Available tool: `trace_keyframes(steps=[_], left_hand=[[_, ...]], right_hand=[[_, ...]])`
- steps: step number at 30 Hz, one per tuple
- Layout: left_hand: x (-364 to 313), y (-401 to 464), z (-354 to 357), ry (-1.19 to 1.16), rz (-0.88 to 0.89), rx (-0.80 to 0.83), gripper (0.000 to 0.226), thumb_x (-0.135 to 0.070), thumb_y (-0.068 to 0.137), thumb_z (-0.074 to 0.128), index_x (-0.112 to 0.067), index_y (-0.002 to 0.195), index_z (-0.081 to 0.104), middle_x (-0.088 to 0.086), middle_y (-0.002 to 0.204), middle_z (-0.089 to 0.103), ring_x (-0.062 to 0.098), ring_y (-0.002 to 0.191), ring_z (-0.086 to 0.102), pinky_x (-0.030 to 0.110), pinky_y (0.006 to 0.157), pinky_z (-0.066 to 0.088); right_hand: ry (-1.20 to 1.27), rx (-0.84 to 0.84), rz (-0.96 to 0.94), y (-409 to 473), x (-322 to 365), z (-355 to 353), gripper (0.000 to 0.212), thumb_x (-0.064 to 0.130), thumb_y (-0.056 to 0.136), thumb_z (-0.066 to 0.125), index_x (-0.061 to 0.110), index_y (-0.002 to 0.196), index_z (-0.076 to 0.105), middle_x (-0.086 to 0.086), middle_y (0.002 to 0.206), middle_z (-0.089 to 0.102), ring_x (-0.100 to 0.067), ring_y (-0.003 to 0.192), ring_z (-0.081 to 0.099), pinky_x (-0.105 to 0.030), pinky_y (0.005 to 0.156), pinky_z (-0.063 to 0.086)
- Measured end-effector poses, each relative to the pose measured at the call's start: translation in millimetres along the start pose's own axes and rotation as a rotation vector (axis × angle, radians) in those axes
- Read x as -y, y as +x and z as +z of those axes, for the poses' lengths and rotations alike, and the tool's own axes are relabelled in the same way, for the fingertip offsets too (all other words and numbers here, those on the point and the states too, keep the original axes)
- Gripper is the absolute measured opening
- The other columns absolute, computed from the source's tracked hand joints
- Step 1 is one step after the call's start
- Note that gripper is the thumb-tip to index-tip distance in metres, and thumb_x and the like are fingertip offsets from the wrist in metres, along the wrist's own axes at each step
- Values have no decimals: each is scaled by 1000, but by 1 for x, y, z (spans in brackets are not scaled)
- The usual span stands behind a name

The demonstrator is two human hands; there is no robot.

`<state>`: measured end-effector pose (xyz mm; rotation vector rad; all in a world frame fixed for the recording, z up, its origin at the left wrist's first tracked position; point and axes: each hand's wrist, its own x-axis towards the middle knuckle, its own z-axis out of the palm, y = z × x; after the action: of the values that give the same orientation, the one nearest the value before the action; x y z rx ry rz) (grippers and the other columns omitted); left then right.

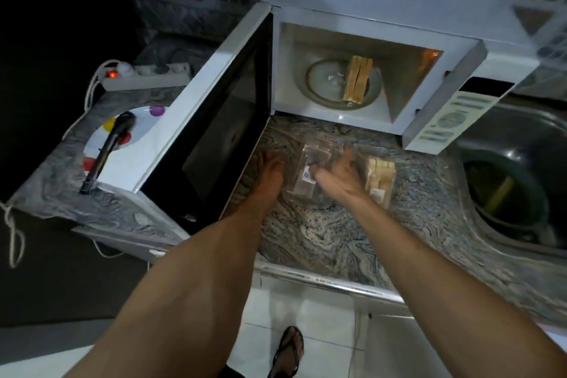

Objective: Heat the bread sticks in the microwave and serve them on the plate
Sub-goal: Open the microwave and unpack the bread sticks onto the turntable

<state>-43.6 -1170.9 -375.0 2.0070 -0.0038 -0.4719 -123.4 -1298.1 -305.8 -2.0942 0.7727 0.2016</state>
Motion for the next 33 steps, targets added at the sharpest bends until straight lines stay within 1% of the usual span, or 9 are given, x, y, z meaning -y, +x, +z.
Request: trace_keyframes(steps=[2, 5, 10, 13, 16, 19, 29, 31, 33], left_hand=[[1, -8, -5, -66, -27, 1, 46, -28, 102, 45, -9, 144, 44, 6, 154, 34, 22, 143, 29, 30, 117, 21], [4, -33, -14, 39, 49, 114, 24, -32, 92, 61, -20, 112, 69, -2, 109, 65, 14, 102, 60, 25, 90, 48], [6, -42, -5, 113, 18, 89, 13, -18, 82, 68, -14, 93, 73, 4, 91, 73, 19, 86, 67, 25, 76, 50], [8, -41, 5, 17, -179, 93, 9, -8, 80, 63, -8, 72, 69, 14, 68, 71, 25, 59, 68, 39, 65, 60], [6, -47, 9, -133, -259, 97, 16, -2, 84, 67, -2, 68, 66, 13, 55, 62, 18, 37, 56, 26, 42, 51], [3, -50, 6, -212, -303, 79, 13, 2, 85, 66, 4, 72, 68, 13, 57, 61, 17, 39, 56, 22, 39, 50], [0, -44, 4, -206, -384, 70, 7, 0, 85, 67, 6, 87, 69, 15, 61, 65, 18, 42, 61, 24, 40, 51], [-2, -42, 1, -84, -344, 75, 25, -14, 80, 76, 7, 92, 70, 15, 64, 67, 23, 47, 64, 32, 47, 57], [-7, -42, -7, 182, -226, 56, 58, -39, 74, 80, 3, 111, 67, 16, 95, 72, 29, 80, 71, 37, 73, 60]], right_hand=[[-66, 7, 48, -3, -9, 6, 97, 53, 88, 61, 18, 157, 3, -12, 159, 29, -37, 140, 38, -42, 110, 35], [-116, -35, 72, -7, -19, 9, 82, 49, 91, 61, 13, 154, 22, -13, 149, 45, -34, 133, 48, -40, 105, 42], [91, 40, 157, -8, -27, 11, 36, 35, 95, 64, 12, 122, 64, -6, 101, 72, -19, 83, 74, -35, 75, 63], [188, 61, 172, -7, -33, 16, 27, 18, 92, 70, 11, 117, 68, -8, 92, 75, -19, 75, 76, -35, 69, 64], [347, 61, 247, -5, -38, 18, 21, 4, 89, 72, 1, 109, 67, -17, 93, 74, -25, 74, 76, -38, 70, 63], [467, 81, 304, -5, -39, 16, 11, -3, 86, 73, -4, 95, 67, -22, 91, 74, -27, 74, 75, -37, 71, 63], [598, 66, 375, -7, -37, 17, 15, -3, 83, 76, -6, 95, 68, -19, 85, 74, -24, 74, 74, -35, 68, 63], [564, 83, 369, -11, -32, 13, 22, 1, 83, 78, -5, 100, 66, -19, 89, 73, -26, 80, 76, -36, 68, 63], [477, 131, 341, -13, -27, 4, 29, 8, 82, 81, 0, 102, 62, -18, 94, 72, -25, 79, 75, -34, 67, 63]])
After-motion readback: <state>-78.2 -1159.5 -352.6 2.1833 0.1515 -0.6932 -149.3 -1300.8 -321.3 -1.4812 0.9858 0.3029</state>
